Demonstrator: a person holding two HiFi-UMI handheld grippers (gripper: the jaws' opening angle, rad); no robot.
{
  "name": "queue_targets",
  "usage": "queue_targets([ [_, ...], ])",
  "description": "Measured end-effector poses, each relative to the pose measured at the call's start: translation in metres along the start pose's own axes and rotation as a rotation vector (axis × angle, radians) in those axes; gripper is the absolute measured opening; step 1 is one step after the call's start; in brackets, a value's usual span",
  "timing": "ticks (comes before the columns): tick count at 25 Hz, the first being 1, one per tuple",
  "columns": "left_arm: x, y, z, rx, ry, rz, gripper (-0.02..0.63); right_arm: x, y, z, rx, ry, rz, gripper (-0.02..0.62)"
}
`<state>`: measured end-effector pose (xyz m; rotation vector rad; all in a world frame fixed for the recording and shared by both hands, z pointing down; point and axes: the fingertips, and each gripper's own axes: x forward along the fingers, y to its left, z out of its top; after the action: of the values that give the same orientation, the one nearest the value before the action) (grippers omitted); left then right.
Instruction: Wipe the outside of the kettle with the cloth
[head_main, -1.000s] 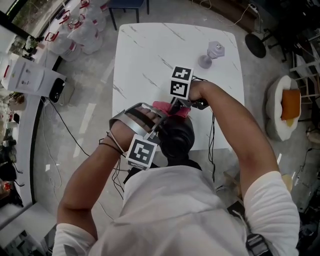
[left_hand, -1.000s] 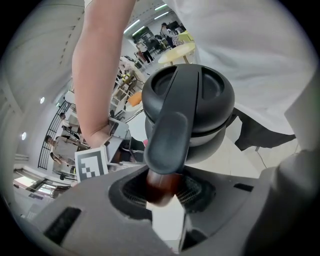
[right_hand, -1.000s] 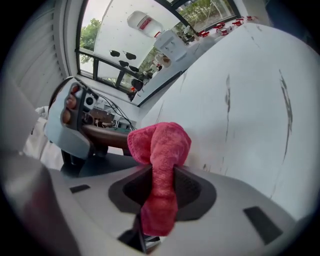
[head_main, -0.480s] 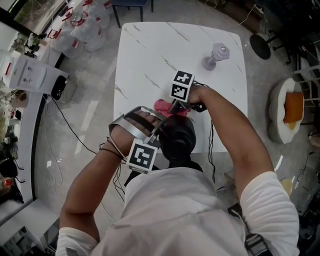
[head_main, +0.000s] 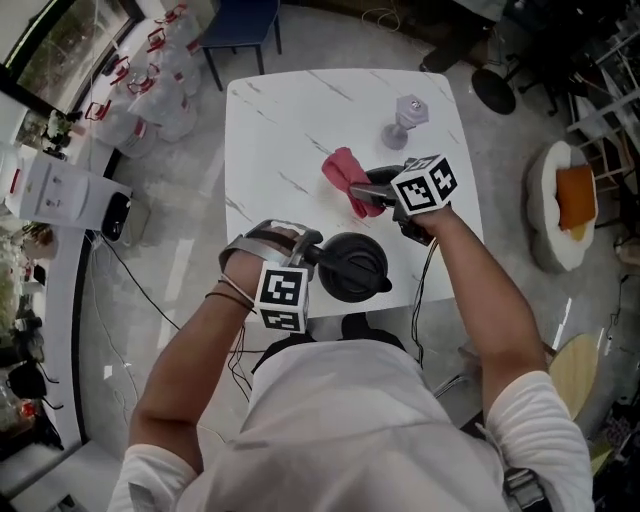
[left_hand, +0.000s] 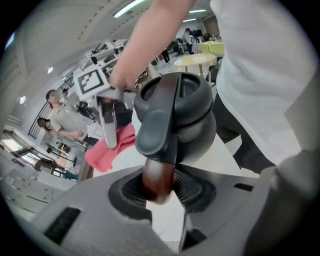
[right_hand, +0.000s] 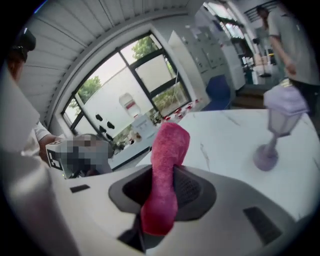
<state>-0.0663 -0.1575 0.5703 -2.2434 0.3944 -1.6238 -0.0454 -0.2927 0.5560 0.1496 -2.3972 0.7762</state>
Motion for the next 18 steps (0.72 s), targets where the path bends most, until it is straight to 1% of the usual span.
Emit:
queue_targets([
  [1,0.002,-0.001,-0.003,-0.028,0.0,-0.013,0.123,-0.017,-0.001,0.001,0.018,-0.058,-0.048,0.117],
  [3,0.005,-0.002,-0.007,-0.063,-0.003,-0.034,0.123,-0.049,-0.002,-0.009,0.05,-0.14,-0.142,0.118],
  [7,0.007,-0.002,-0.009,-0.103,-0.028,-0.079,0.123,-0.101,0.003,-0.043,0.121,-0.269,-0.333,0.12],
  [10,0.009,0.002,-0.004,-0.129,-0.06,-0.109,0.123,-0.128,0.015,-0.069,0.199,-0.37,-0.44,0.12],
  [12,0.01,0.004,-0.006,-0.13,-0.054,-0.129,0.124,-0.138,0.029,-0.084,0.259,-0.425,-0.471,0.12],
  [15,0.016,0.003,-0.01,-0.128,-0.034,-0.157,0.124,-0.147,0.05,-0.1,0.336,-0.507,-0.487,0.118],
  [18,0.016,0.003,-0.007,-0.125,-0.032,-0.192,0.123,-0.153,0.068,-0.111,0.38,-0.56,-0.507,0.118],
])
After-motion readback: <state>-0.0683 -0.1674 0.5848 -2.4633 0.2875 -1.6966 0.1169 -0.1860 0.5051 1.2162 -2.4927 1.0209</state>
